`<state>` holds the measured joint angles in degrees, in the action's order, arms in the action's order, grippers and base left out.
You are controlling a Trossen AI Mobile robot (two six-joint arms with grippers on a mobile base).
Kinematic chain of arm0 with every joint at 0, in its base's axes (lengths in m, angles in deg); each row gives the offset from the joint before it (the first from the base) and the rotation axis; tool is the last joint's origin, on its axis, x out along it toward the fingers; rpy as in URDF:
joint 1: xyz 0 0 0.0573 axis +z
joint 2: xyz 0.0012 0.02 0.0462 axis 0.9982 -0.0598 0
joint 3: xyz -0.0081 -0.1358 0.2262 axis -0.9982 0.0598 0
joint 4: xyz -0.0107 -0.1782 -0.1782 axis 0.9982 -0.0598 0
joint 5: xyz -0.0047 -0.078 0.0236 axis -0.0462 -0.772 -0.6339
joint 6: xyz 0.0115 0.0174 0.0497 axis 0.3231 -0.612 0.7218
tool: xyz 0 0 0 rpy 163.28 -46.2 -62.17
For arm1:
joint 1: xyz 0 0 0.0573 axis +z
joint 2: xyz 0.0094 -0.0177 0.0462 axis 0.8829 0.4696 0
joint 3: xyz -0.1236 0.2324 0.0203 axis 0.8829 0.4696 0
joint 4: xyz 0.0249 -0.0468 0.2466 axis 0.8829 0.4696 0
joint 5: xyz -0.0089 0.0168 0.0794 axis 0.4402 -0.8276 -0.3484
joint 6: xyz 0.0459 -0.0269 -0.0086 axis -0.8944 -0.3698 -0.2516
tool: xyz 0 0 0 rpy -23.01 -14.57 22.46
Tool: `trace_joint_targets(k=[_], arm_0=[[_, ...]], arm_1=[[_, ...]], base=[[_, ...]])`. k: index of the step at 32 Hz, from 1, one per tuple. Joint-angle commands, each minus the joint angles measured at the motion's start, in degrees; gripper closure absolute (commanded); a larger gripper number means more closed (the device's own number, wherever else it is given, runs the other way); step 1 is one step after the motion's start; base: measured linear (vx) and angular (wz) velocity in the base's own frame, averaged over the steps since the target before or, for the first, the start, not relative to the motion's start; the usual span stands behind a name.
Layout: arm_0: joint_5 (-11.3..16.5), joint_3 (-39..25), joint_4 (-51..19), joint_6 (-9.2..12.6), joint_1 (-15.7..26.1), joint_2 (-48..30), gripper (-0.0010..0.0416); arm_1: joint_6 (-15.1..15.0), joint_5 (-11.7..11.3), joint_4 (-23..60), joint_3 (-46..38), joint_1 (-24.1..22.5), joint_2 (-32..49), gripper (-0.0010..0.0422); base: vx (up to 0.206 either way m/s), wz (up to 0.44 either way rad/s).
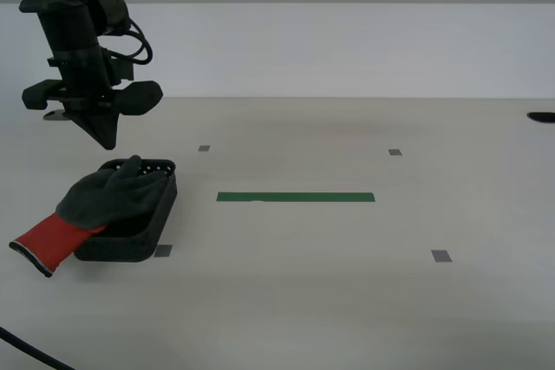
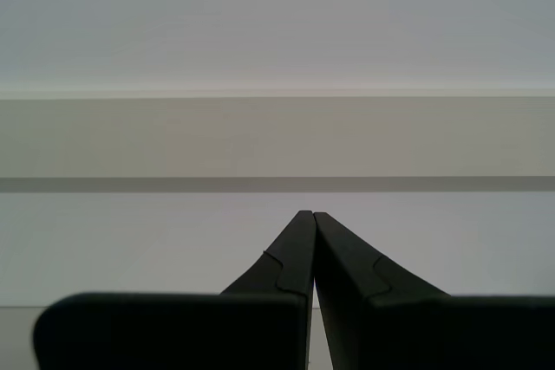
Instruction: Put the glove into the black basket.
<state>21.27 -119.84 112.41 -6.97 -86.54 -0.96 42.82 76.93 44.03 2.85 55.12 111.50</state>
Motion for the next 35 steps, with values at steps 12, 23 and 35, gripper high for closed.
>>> trace_joint_targets(k=[12,23,35], arm_0=[[-0.04,-0.04,0.2,0.0,0.0,0.0,0.0405],[-0.04,-0.04,0.22,0.0,0.02,0.0,0.0405],[-0.04,-0.04,0.22,0.0,0.02,0.0,0.0405]], arm_1=[[0.09,0.11,-1.36,-0.02,0.04,-0.02,0.041],[0.09,0.11,-2.01,-0.02,0.04,-0.02,0.041],[0.09,0.11,-2.49,-0.02,0.04,-0.02,0.041]], base=[[0.0,0.0],[0.0,0.0],[0.0,0.0]])
